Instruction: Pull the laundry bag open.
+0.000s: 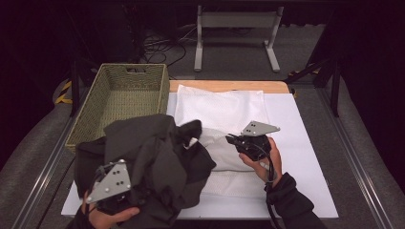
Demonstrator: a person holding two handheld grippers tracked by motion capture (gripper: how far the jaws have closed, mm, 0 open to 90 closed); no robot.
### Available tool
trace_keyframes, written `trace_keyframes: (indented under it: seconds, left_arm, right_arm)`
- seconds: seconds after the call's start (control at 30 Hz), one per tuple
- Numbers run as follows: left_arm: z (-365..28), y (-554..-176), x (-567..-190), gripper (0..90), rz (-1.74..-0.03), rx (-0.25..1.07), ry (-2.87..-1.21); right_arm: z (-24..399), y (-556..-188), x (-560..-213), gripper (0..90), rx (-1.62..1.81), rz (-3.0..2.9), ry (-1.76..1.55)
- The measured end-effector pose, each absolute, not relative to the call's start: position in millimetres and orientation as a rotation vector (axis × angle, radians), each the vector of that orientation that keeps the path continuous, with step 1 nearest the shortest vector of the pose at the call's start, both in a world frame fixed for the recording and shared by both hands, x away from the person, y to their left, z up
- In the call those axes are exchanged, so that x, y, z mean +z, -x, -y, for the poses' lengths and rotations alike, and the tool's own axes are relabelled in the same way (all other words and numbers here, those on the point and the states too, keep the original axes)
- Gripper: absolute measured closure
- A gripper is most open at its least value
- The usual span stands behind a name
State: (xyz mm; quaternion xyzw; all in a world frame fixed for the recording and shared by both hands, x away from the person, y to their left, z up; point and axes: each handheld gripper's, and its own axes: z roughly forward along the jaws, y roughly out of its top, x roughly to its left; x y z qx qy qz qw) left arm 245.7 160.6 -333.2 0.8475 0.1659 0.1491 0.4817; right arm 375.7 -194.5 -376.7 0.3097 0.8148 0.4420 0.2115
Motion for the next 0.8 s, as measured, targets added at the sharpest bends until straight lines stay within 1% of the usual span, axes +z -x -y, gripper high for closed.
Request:
trace_keyframes:
  seconds: [0.13, 0.3, 0.37, 0.43, 0.57, 0.67, 0.8]
  left_arm:
    - [-129.7, -256.2, -350.2, 56.9, -0.357, 0.321, -2.155]
    - [-77.3, -270.1, -366.9, 56.7, -0.237, 0.234, -2.278]
    - [-60.0, -276.2, -373.7, 56.5, -0.215, 0.214, -2.337]
    - [-41.9, -289.4, -385.2, 56.3, -0.253, 0.17, -2.379]
    - [-21.9, -313.0, -399.0, 55.7, -0.354, 0.134, -2.42]
    - [-16.9, -327.1, -402.4, 55.2, -0.452, 0.102, -2.403]
    - [-16.2, -347.7, -404.7, 55.0, -0.619, 0.111, -2.341]
  right_arm:
    - [192.5, -379.2, -375.9, 89.2, 1.223, -2.268, -0.871]
    - [190.3, -382.8, -372.8, 89.2, 1.217, -2.272, -0.88]
    - [189.5, -383.7, -368.7, 89.2, 1.221, -2.269, -0.878]
    - [189.5, -383.2, -362.1, 89.2, 1.238, -2.264, -0.874]
    - [191.6, -376.4, -350.8, 89.2, 1.265, -2.251, -0.856]
    - [194.8, -368.9, -345.4, 89.2, 1.284, -2.249, -0.844]
    - [199.0, -356.8, -340.2, 89.2, 1.326, -2.253, -0.839]
